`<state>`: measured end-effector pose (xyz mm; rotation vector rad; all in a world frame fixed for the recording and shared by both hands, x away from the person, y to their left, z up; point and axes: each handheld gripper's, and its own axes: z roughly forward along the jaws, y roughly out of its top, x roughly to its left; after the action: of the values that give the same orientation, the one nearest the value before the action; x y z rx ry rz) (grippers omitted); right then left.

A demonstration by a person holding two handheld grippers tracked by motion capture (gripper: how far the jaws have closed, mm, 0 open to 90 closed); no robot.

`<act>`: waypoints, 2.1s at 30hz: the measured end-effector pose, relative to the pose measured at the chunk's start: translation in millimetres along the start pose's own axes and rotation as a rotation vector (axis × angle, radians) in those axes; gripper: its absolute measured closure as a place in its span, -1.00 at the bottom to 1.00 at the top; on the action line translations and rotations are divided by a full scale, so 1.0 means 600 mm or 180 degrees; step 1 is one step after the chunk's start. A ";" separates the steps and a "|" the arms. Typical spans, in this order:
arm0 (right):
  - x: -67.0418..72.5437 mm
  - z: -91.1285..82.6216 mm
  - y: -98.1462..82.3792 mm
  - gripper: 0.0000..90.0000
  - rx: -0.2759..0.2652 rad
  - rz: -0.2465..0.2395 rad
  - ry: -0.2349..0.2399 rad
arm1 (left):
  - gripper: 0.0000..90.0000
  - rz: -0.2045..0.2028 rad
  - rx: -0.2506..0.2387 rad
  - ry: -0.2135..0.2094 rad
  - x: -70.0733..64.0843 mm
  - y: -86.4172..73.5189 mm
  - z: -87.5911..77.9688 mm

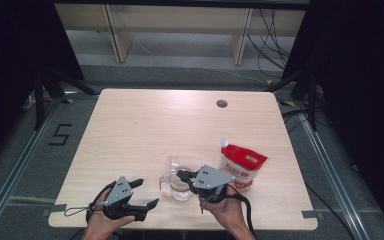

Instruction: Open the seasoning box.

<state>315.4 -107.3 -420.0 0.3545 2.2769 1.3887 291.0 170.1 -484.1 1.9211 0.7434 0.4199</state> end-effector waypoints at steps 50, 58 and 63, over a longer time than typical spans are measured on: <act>-0.021 -0.027 -0.077 -0.16 -0.0113 0.0540 -0.0154 | -0.62 -0.0037 -0.0002 0.0113 0.002 0.000 -0.001; -0.018 -0.062 -0.102 -0.18 -0.0045 0.0686 -0.0302 | -0.63 -0.0025 -0.0021 0.0107 0.002 0.001 -0.005; -0.017 -0.085 -0.120 -0.22 0.0001 0.0856 -0.0370 | -0.63 -0.0050 -0.0014 0.0100 0.000 0.000 -0.004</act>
<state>299.7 -184.5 -461.1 0.7451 2.1953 1.4525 289.5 172.0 -482.9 1.9071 0.7770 0.4425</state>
